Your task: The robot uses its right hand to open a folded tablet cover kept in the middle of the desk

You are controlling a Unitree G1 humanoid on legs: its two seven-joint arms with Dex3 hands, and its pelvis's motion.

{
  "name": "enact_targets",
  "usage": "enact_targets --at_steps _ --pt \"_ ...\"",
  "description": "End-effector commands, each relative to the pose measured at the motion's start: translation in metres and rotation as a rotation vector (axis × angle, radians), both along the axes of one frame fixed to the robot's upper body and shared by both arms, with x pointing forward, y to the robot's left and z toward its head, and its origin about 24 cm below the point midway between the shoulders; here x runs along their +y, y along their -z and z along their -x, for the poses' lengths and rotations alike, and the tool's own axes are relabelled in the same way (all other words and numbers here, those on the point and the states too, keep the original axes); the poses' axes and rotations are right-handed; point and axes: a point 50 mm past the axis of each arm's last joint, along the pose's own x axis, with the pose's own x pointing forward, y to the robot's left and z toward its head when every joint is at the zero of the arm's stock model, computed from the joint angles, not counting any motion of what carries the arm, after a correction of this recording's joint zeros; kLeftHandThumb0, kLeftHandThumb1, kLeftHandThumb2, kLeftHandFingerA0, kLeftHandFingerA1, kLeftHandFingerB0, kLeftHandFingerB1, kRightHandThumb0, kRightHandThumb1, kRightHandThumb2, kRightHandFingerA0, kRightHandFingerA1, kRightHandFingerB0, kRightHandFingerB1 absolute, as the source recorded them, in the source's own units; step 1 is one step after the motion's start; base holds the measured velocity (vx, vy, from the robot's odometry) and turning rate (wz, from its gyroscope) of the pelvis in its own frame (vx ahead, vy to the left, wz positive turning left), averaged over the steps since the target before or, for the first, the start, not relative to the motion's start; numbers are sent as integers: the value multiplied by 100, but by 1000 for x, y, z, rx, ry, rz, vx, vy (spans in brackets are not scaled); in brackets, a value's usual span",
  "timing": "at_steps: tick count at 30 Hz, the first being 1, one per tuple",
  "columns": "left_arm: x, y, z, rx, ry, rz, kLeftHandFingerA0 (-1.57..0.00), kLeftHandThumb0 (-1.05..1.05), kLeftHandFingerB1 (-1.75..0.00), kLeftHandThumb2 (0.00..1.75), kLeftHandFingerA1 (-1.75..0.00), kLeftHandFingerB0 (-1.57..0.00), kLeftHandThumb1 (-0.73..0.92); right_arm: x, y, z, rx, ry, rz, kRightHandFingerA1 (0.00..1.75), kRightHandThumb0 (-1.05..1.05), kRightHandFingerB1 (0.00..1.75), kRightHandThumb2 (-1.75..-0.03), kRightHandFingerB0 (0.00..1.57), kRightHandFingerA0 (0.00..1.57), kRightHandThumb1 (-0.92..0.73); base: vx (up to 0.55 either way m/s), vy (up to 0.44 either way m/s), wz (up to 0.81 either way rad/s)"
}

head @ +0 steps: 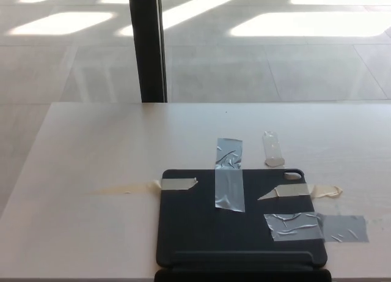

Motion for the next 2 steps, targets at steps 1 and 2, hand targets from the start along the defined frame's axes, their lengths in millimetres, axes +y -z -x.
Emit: enact_targets --at_steps 1,2 --pt "13 -7 26 20 9 -45 -79 -59 -77 81 -88 -65 31 -24 82 84 127 636 129 95 -56 80 -56 26 44 -57 0 0 0" --pt "13 -7 26 18 13 -42 -73 -59 -73 82 -86 -56 31 -25 83 85 134 630 136 95 -60 82 -57 28 45 -56 0 0 0"
